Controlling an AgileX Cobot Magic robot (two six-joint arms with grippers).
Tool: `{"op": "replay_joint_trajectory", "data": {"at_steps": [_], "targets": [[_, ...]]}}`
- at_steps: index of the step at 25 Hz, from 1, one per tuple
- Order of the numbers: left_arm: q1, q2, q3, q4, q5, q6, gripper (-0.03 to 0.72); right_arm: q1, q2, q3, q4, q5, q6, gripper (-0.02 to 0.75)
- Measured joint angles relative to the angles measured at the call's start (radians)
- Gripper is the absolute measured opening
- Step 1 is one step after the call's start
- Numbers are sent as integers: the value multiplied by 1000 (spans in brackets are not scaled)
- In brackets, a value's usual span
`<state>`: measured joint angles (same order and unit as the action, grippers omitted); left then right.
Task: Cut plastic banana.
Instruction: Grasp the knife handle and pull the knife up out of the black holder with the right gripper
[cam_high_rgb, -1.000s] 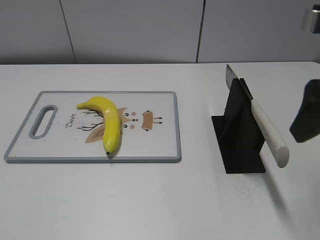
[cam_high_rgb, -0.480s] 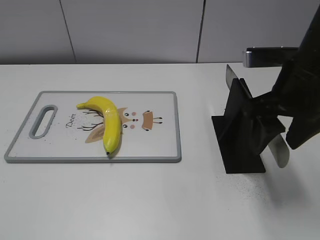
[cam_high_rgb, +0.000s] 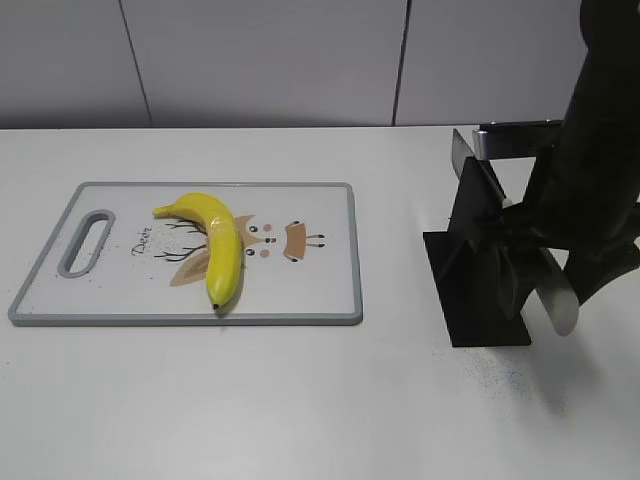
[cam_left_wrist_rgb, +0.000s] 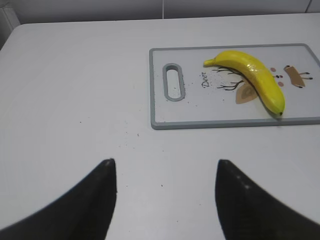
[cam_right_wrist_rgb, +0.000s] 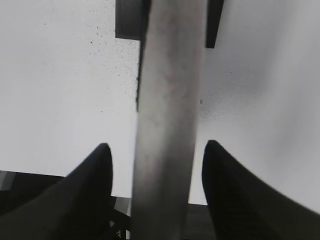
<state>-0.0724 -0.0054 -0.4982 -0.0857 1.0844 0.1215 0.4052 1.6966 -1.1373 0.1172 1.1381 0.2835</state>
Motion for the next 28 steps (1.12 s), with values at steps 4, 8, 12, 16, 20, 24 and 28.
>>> {"op": "replay_joint_trajectory", "data": {"at_steps": [4,8,12,16,20,24,28], "targets": [[0,0,0,0,0,0,589,0,14,0,1,0,2,370],[0,0,0,0,0,0,589,0,14,0,2,5,8,158],[0,0,0,0,0,0,589,0,14,0,2,5,16,162],[0,0,0,0,0,0,589,0,5,0,7,6,16,162],[0,0,0,0,0,0,589,0,-24,-2,17,23,19,162],[0,0,0,0,0,0,589,0,-52,-16,18,44,21,162],[0,0,0,0,0,0,589,0,-75,-31,19,58,31,162]]}}
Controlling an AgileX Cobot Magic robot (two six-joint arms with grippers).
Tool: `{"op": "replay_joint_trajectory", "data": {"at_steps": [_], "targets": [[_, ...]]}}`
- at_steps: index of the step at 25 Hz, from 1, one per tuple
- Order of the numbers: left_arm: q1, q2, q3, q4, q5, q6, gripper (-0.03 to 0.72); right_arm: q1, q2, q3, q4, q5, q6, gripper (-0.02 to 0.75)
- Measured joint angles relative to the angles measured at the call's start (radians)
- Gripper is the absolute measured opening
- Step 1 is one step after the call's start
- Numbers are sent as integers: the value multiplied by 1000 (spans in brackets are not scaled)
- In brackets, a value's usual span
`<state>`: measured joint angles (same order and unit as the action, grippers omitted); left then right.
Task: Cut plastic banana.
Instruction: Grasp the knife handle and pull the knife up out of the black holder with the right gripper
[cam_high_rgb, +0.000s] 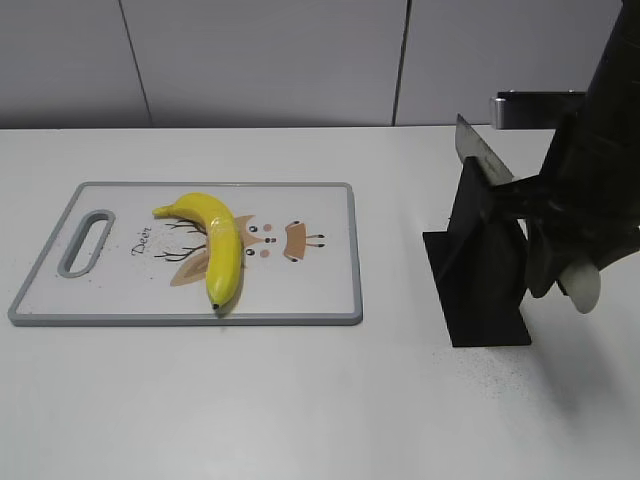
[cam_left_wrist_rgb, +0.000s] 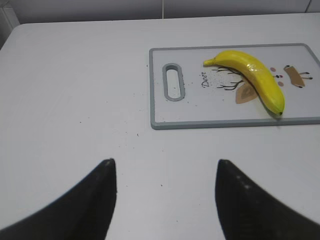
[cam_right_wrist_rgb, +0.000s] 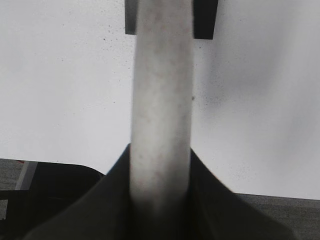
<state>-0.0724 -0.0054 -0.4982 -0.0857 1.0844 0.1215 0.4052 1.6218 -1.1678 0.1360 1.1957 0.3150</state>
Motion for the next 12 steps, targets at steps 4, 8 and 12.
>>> {"op": "replay_joint_trajectory", "data": {"at_steps": [4,8,12], "targets": [[0,0,0,0,0,0,589,0,-26,-1,-7,8,13,162],[0,0,0,0,0,0,589,0,-57,-15,-16,18,17,162],[0,0,0,0,0,0,589,0,-66,-76,-24,25,19,162]]}}
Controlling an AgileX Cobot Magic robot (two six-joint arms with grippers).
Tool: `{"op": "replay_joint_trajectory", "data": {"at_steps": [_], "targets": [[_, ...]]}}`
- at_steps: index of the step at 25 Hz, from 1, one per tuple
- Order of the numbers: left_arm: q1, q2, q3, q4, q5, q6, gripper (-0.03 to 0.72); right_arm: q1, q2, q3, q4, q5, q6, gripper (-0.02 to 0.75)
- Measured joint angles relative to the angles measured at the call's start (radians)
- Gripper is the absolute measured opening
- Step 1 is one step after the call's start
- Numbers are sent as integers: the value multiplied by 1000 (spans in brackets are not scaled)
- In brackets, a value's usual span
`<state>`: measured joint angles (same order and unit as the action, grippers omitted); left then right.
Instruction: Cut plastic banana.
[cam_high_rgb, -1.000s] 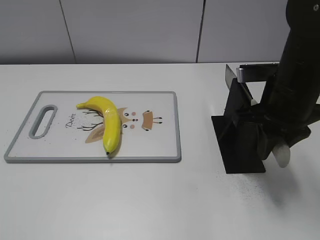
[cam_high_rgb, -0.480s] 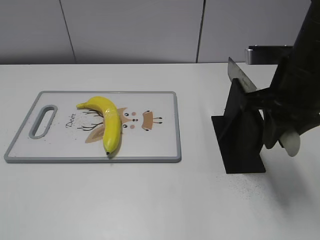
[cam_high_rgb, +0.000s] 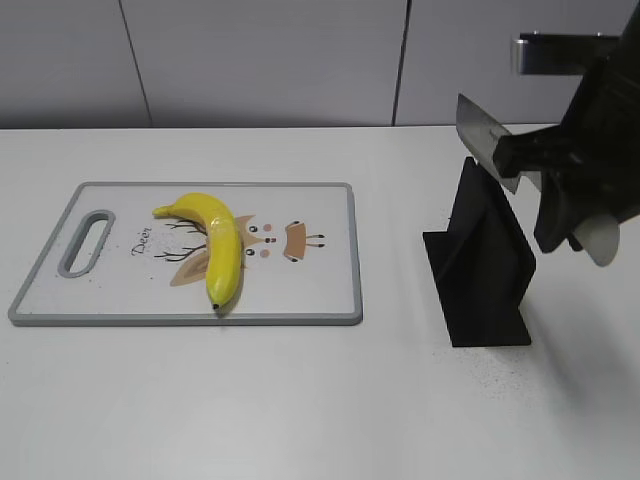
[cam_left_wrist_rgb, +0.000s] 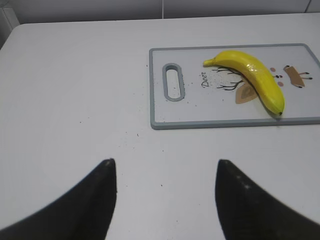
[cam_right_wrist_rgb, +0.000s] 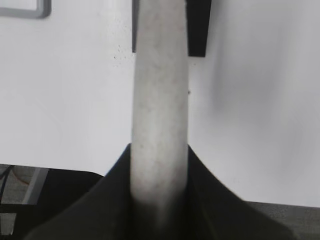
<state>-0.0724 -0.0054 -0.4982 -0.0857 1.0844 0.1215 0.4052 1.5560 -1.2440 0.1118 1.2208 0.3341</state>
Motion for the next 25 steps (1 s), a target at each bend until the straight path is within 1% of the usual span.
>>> {"op": "replay_joint_trajectory", "data": {"at_steps": [8,10,16,18,22,25], "targets": [[0,0,0,0,0,0,589,0,0,-160,-41,2,-22,162],[0,0,0,0,0,0,589,0,0,-185,-51,2,-77,162],[0,0,0,0,-1,0,589,0,0,-247,-64,4,-324,162],[0,16,-1,0,-6,0,589,0,7,-269,-84,5,-395,162],[0,113,-21,-1,-37,16,589,0,49,-316,-112,5,-524,162],[0,219,-56,-2,-86,56,589,0,92,-355,-102,6,-622,162]]}}
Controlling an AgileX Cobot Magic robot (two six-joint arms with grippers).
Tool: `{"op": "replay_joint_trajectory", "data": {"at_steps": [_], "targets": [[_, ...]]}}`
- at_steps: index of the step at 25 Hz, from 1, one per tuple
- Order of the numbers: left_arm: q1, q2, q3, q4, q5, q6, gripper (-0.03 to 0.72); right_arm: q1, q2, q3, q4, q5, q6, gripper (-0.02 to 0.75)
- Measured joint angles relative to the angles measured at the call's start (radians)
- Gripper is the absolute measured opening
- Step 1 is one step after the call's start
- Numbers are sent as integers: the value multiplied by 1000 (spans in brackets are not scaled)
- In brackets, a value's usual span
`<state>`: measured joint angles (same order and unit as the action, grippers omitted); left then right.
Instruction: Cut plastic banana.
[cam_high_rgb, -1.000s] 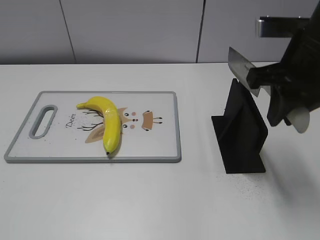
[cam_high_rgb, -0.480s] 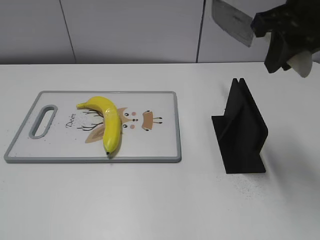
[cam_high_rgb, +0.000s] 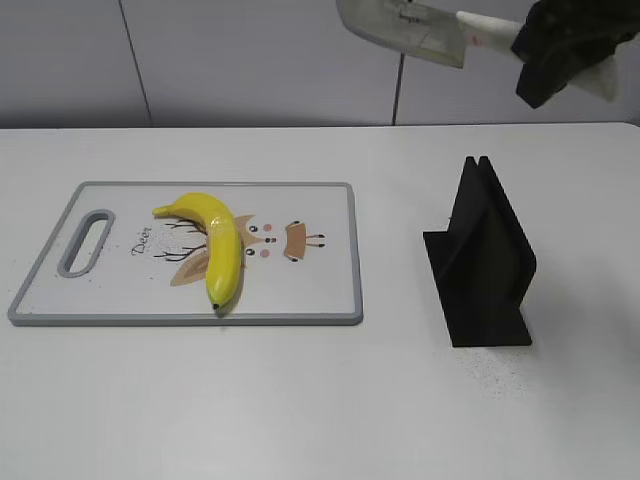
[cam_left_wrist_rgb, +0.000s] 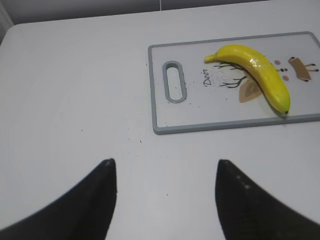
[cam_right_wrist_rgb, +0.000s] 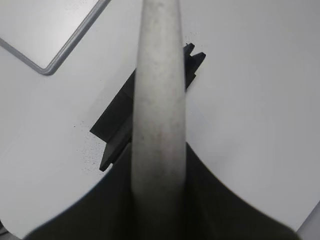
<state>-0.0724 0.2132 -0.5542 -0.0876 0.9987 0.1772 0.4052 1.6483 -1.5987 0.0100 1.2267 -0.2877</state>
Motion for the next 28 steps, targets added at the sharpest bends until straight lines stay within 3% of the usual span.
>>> {"op": "replay_joint_trajectory", "data": {"at_steps": [5,13,17,24,28], "targets": [[0,195,-78,-19,-92,86,589,0,75,-75,43,0,-159,162],[0,540,-278,-140,-159,368,589,0,178,-156,117,0,-408,162],[0,731,-434,-171,-97,495,589,0,211,-170,175,0,-568,162],[0,1032,-735,-344,106,864,589,0,287,-231,252,-1,-748,162],[0,1179,-864,-388,194,1076,589,1,337,-284,299,-1,-808,162]]}}
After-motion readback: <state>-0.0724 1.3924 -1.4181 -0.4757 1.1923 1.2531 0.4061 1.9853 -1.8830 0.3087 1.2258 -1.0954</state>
